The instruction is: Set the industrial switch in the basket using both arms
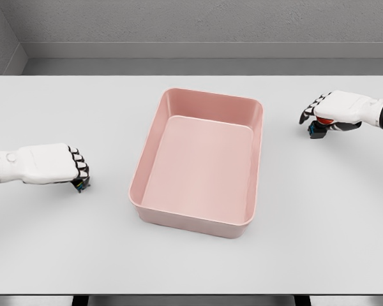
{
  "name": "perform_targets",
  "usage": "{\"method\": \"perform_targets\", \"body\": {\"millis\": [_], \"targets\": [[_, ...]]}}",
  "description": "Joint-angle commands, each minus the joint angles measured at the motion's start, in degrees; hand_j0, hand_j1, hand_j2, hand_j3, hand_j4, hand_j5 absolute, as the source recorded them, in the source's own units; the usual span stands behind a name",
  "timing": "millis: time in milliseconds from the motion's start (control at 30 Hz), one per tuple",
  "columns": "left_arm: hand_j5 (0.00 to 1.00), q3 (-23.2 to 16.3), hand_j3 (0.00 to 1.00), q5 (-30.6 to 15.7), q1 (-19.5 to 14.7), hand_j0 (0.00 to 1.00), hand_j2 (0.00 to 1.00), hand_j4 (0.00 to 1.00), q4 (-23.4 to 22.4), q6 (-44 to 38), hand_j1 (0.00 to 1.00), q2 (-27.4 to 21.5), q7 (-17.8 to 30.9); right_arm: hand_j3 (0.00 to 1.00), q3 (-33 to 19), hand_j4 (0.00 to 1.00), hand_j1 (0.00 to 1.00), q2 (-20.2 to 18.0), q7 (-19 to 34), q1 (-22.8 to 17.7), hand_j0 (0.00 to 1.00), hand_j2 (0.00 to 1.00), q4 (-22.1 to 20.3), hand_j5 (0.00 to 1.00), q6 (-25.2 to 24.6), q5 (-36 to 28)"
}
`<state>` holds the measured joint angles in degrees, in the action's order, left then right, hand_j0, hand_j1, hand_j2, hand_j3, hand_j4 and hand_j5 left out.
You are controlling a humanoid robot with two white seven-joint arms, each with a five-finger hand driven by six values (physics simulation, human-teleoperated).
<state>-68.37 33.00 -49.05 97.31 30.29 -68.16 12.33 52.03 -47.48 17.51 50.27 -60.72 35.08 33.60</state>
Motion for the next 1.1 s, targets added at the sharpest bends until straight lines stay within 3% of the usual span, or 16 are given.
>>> {"method": "perform_targets", "body": {"millis": [0,200,400,800,1067], "targets": [[0.46,-0.01,0.46,-0.22,0.0,0.46,0.46,0.46,0.07,0.47,0.46,-0.05,0.06,0.62,-0.08,0.62,0.62,-0.07,-0.02,0.0,0.62,0.62,-0.01,0.62,-0.08,-0.12],[0.43,0.08,0.43,-0.31,-1.23,0.43,0.43,0.43,0.43,1.78,0.43,0.13,0.06,0.57,-0.17,0.57,0.57,0.02,-0.02,-0.09,0.57,0.57,-0.01,0.57,-0.08,0.94],[0.42,0.25,0.42,-0.84,-6.41,0.42,0.42,0.42,0.51,3.28,0.42,0.83,0.15,0.49,-0.17,0.49,0.49,0.02,-0.02,0.09,0.49,0.49,-0.01,0.49,-0.08,1.55],[0.42,0.43,0.42,-6.72,-13.62,0.42,0.42,0.42,0.43,3.37,0.42,5.67,0.15,0.49,-4.13,0.49,0.49,-0.42,-0.02,0.44,0.49,0.49,-0.37,0.49,-0.08,1.2],[0.43,0.16,0.43,-8.83,-18.37,0.43,0.43,0.43,1.31,4.71,0.43,11.29,0.24,0.5,-5.27,0.5,0.5,-2.27,-0.2,-0.26,0.5,0.5,-6.17,0.5,-0.08,0.76]]}}
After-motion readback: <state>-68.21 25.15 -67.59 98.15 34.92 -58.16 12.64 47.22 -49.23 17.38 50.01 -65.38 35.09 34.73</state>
